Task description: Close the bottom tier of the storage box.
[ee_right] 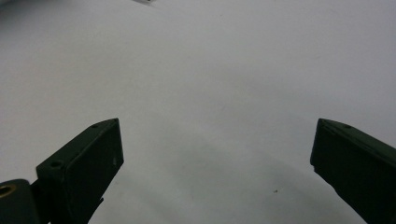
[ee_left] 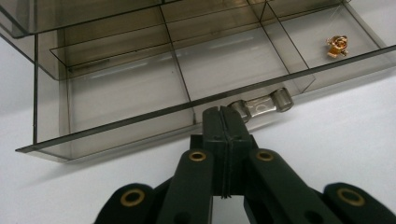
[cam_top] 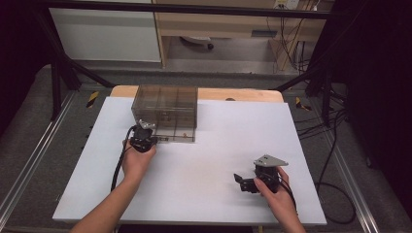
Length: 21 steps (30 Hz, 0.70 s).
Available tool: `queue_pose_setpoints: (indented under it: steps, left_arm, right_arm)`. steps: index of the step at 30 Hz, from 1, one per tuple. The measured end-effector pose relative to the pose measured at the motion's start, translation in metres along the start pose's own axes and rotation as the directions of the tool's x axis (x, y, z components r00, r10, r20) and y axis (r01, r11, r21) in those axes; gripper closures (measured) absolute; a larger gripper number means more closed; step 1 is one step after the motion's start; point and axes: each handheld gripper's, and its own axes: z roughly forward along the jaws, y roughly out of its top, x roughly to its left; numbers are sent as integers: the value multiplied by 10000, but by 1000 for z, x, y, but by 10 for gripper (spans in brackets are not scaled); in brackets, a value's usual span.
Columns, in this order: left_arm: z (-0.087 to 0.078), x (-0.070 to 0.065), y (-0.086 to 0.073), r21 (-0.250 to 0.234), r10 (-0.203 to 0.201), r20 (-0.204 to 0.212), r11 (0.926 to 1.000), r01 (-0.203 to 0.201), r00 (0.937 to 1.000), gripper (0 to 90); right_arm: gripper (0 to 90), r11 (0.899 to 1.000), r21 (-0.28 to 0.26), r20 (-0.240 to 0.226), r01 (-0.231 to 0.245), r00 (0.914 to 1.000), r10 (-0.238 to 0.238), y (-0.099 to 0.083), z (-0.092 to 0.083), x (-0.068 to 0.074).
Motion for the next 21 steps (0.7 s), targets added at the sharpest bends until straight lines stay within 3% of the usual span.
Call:
queue_pose_setpoints:
  steps: [5,21]
  left_arm:
    - [3,4,4,8,-288,55,9996,288,9996,900]
    - [9,4,12,134,-195,24,9997,195,9998,900]
  right_arm:
    - [31,10000,2,29,-9,10000,9,0,0,-1]
    - [31,10000,-19,7,-5,10000,5,0,0,-1]
